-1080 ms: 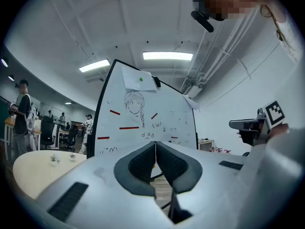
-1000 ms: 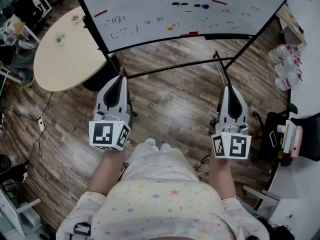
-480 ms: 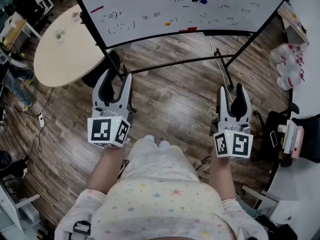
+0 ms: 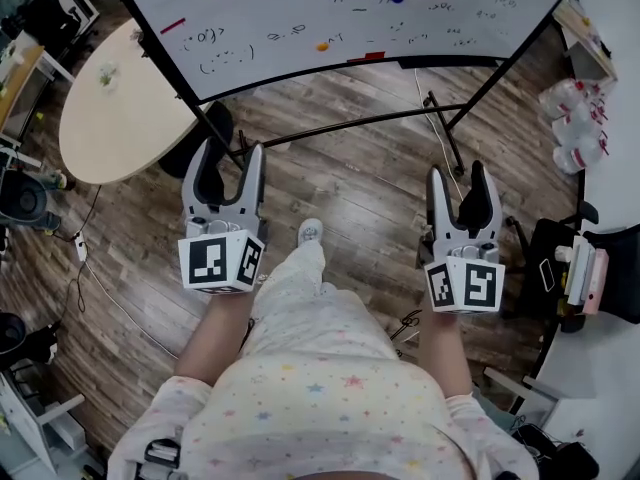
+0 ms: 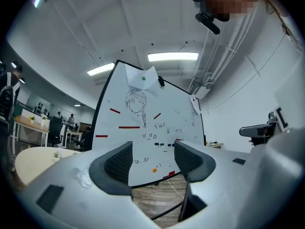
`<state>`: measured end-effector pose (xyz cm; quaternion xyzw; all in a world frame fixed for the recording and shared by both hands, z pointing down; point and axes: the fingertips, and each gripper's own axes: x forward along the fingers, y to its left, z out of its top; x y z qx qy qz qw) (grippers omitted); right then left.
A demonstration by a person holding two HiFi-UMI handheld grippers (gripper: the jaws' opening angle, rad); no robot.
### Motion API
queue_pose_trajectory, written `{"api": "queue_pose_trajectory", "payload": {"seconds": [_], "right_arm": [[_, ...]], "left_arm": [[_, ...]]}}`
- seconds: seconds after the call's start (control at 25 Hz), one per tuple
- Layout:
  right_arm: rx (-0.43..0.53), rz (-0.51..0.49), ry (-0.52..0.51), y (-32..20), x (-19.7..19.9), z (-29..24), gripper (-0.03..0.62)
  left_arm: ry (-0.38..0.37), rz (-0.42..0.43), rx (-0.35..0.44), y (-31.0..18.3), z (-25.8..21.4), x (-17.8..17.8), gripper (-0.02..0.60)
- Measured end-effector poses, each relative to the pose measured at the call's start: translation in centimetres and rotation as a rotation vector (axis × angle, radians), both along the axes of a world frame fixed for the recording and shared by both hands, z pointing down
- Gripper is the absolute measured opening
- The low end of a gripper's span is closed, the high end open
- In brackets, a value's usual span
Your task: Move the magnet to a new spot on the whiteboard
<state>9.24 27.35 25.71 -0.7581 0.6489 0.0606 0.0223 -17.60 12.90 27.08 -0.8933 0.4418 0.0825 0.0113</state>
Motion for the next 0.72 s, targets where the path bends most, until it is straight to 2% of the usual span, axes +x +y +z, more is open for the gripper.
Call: {"api": "queue_pose_trajectory", "payload": {"seconds": [0.16, 0.48, 0.72], "right_arm": [[-0.014, 0.002, 0.019, -3.6, 1.1, 0.3, 0.265], [-0.006, -0.007, 0.066, -14.1, 2.3, -1.2, 0.265], [-0.012, 0.005, 0.043, -19.8, 2.7, -0.8, 0.265]], "left_arm": [[0.013, 0.011, 0.008, -3.6, 0.0, 1.5, 0.252], [-0.001, 0.01, 0.019, -13.6, -0.4, 3.3, 0.252], [0.002, 0.057, 0.011, -19.3, -0.2, 5.2, 0.252]]}}
